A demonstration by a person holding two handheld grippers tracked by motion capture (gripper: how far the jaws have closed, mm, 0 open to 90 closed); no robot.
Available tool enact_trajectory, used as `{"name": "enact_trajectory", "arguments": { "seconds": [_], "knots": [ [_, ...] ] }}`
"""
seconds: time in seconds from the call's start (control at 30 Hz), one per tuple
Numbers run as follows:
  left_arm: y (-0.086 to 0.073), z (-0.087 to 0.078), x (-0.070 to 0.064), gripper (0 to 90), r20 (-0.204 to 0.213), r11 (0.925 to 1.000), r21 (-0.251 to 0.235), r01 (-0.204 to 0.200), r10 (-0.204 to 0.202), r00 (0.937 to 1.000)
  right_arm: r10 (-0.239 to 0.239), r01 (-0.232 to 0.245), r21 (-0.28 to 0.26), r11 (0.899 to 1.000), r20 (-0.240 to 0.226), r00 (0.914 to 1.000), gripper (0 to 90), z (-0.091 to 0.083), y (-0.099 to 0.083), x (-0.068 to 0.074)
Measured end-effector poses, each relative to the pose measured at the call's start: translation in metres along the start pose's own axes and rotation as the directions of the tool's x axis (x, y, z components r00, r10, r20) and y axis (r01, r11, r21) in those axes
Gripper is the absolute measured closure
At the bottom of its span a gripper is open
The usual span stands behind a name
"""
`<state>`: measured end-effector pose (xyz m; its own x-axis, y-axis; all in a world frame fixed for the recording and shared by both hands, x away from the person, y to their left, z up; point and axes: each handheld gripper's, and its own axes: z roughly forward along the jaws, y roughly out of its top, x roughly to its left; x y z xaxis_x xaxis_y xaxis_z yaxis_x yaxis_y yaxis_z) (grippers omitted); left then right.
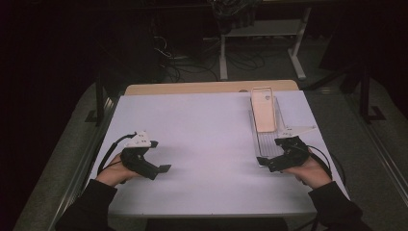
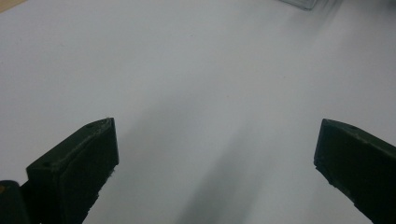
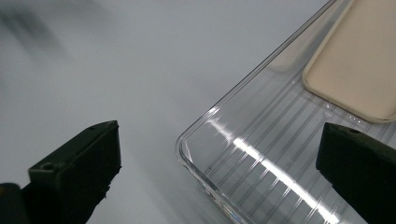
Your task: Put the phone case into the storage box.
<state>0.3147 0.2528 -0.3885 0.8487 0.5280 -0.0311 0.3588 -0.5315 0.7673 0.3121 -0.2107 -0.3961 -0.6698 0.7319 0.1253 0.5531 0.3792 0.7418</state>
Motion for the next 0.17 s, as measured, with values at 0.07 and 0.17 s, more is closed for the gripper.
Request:
{"name": "enact_trajectory", "arguments": {
  "seconds": [0.07,0.17],
  "knots": [
    [0.0,-0.0001,0.0,0.0,0.0,1.0,-0.002,-0.002,0.002,1.0,0.001,-0.001,-0.001,1.0,-0.002,1.0,0.0,-0.0002,0.0,0.0003],
    [-0.0001,-0.0001,-0.0001,0.0,-0.001,1.0,-0.001,-0.001,0.001,1.0,-0.003,0.003,-0.003,1.0,-0.003,1.0,0.0,-0.0002,0.0001,0.0004]
  ]
}}
